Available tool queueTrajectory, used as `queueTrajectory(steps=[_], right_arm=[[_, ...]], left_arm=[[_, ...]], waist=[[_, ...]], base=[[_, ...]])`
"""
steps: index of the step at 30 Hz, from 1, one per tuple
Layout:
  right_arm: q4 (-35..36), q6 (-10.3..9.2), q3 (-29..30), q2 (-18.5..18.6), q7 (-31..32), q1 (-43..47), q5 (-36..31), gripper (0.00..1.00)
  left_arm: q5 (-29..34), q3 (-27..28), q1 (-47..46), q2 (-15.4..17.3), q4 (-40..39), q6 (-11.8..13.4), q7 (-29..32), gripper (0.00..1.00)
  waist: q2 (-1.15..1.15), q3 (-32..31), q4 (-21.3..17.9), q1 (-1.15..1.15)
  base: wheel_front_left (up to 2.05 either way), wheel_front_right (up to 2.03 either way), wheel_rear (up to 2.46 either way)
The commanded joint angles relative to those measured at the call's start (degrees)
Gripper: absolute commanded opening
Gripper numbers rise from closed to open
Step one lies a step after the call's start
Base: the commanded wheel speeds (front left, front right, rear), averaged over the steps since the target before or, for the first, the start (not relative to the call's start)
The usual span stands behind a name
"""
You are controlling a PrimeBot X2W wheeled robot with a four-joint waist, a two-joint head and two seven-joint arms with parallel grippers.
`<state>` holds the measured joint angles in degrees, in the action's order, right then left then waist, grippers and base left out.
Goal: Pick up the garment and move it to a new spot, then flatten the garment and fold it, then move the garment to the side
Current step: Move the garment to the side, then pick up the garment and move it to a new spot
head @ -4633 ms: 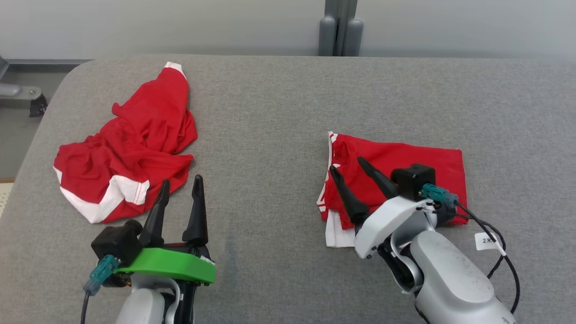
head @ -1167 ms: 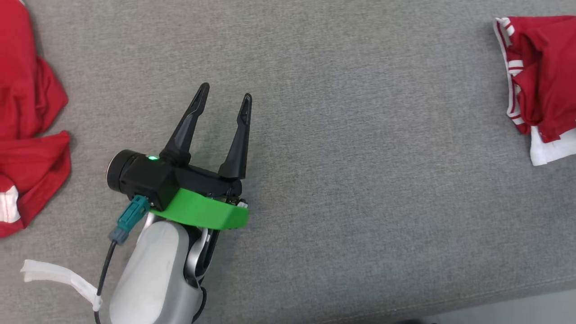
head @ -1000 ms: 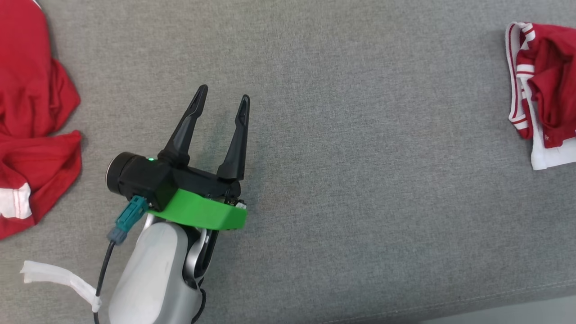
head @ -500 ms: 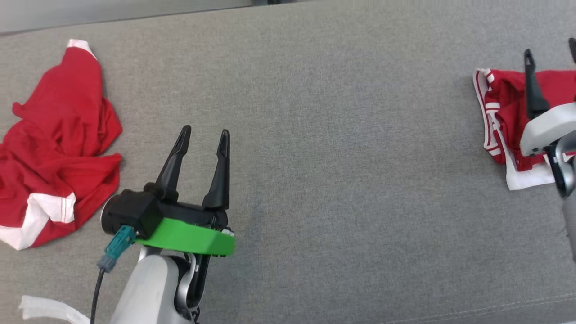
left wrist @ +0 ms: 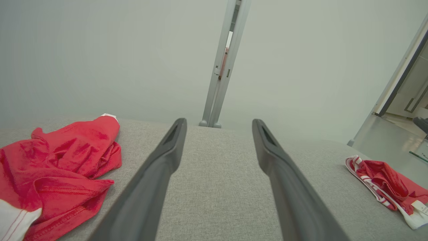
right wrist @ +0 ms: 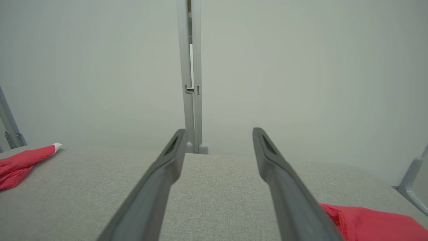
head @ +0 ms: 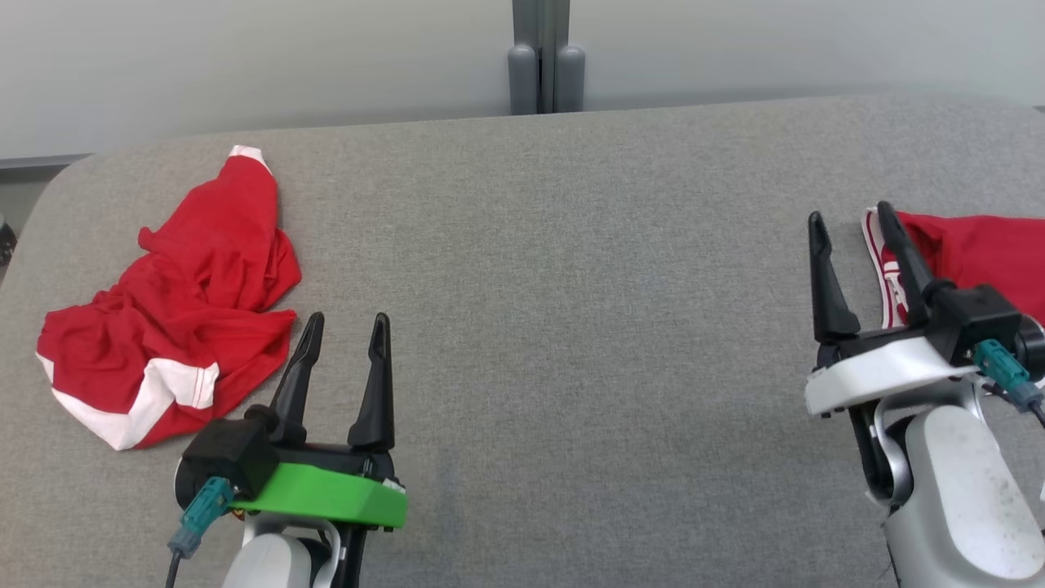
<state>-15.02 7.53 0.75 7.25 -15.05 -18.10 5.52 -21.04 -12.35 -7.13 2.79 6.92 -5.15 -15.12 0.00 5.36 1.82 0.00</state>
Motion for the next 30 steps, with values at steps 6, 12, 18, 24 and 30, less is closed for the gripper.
queueTrajectory(steps=[6,12,18,24,30], right_arm=[[5.1,-0.08,0.0,-3.3,-0.2,8.0,1.1,1.0],[6.8,-0.07,0.1,-4.2,-0.2,11.7,0.9,1.0],[6.9,-0.08,-0.4,-4.3,-0.2,12.6,2.6,1.0],[6.9,-0.08,-0.6,-4.3,-0.2,12.5,3.3,1.0],[7.0,-0.07,-0.4,-4.3,-0.2,12.5,3.4,1.0]], left_arm=[[-1.0,2.0,3.0,0.2,1.4,-0.2,0.0,1.0],[-2.0,2.9,3.9,0.2,1.5,-0.2,0.0,1.0],[-2.2,2.8,4.1,0.2,1.7,-0.2,0.0,1.0],[-1.6,2.5,4.0,0.2,1.7,-0.1,0.0,1.0],[-1.7,2.2,3.5,0.2,1.7,0.0,0.0,1.0]], waist=[[0.0,-3.2,2.0,0.0],[0.0,-3.6,1.9,0.0],[0.0,-3.8,1.4,0.0],[0.0,-3.8,0.7,0.0],[0.0,-3.5,0.5,0.0]], base=[[0.0,0.0,0.0],[0.0,0.0,0.0],[0.0,0.0,0.0],[0.0,0.0,0.0],[0.0,0.0,0.0]])
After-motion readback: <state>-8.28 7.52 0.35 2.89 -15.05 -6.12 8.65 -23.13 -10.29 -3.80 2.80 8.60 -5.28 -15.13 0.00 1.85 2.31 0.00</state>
